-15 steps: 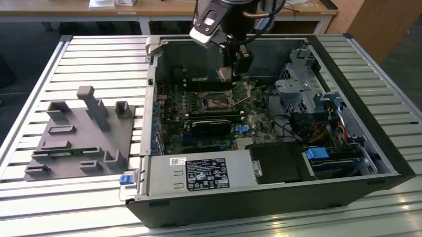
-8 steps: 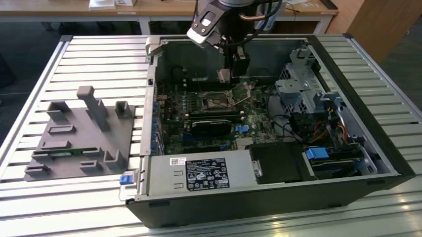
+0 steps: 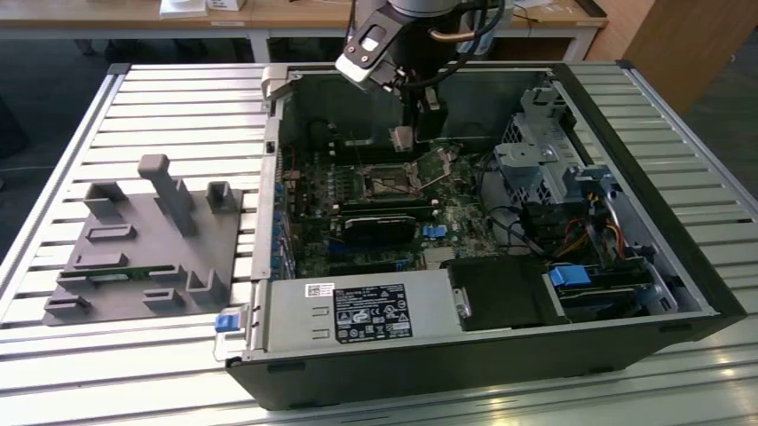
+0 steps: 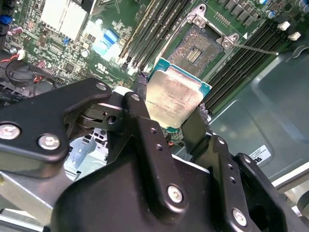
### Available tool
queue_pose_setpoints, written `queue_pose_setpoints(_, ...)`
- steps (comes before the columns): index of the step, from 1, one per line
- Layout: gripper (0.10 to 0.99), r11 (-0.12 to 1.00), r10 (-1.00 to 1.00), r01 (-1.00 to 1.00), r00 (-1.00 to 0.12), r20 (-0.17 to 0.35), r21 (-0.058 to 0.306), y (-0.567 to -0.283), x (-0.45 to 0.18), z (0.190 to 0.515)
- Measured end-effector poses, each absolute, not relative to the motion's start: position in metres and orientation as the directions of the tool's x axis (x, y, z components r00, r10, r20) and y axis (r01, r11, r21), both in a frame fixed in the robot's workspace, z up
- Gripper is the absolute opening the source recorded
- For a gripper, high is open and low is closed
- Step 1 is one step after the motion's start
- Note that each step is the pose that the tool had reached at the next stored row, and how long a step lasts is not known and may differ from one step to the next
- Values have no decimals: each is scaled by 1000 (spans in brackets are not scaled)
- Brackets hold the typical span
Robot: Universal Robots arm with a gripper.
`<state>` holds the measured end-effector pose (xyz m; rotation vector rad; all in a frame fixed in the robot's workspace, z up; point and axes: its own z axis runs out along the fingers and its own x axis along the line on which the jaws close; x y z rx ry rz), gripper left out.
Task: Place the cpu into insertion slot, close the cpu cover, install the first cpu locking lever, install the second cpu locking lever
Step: 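Place the cpu into insertion slot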
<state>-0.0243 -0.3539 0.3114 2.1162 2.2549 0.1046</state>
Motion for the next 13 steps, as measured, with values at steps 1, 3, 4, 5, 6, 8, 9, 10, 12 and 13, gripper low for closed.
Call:
queue_pose_setpoints(1,537,63,998,995,-64,12,82,-354,-24,311)
queue_pose_setpoints(3,537,63,998,995,-64,12,82,-354,-24,310)
queue_pose_setpoints(4,537,63,998,995,-64,12,82,-354,-24,310)
queue_pose_setpoints(5,537,63,998,995,-64,12,82,-354,-24,310)
queue_pose_setpoints(6,537,63,998,995,-64,12,82,-354,-24,309)
queue_pose_setpoints(8,537,63,998,995,-64,12,82,-354,-24,309)
queue_pose_setpoints(9,537,63,998,995,-64,12,82,-354,-24,309)
queue_pose_setpoints(10,537,63,998,995,-64,12,82,-354,-24,309)
queue_pose_setpoints(12,537,62,998,995,-64,12,82,-354,-24,309)
queue_pose_setpoints(13,537,62,998,995,-63,12,82,-354,-24,308)
